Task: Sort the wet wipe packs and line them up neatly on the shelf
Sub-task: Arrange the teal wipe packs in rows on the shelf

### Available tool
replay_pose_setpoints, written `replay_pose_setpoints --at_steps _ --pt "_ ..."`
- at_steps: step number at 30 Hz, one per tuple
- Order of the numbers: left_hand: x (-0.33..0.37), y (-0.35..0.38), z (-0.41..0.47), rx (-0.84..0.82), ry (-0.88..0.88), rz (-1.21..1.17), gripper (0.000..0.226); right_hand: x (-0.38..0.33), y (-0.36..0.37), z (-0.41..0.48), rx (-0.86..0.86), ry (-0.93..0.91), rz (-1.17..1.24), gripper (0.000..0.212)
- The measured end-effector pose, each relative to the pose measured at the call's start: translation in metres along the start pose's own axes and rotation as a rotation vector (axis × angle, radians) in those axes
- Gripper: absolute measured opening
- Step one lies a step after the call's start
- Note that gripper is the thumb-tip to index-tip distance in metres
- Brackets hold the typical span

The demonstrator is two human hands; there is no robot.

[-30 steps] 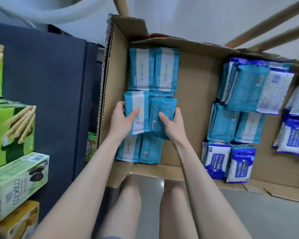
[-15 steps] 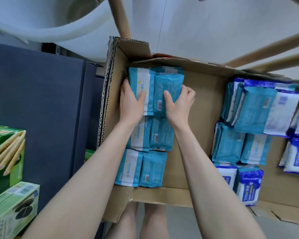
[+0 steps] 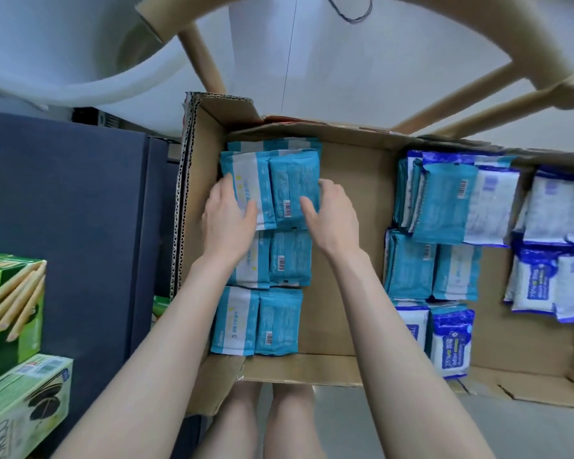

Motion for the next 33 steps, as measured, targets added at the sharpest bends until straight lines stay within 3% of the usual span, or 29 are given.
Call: replay_pose_setpoints --at_steps 7,14,23,33 --pt "0.05 -0.001 -0.061 -0.048 0.248 0.054 0.034 0.032 -0.055 -0.063 0.162 -0.044 0.105 0.03" --pt "0.092 0.065 -0.122 -0.168 0.284 0.053 0.028 0.124 -0.097 -0.115 0.182 0.084 0.154 0.026" --pt "0.136 0.193 -0.177 -0.212 0.048 -0.006 0.028 0.254 -0.127 -0.122 0.025 0.134 0.143 0.024" --pt "0.142 0.247 -0.156 -0.09 -0.212 -0.033 0.058 0.291 -0.119 -0.074 -0.057 0.138 0.148 0.031"
Point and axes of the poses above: each hand's wrist, its own z-axis towards the middle knuckle, its own y-axis out of the palm, x = y × z, the point moved 1 cm from there along z, towards the middle knuckle, and after that the axes turned 1 degree about -z, right-handed, at the moved point
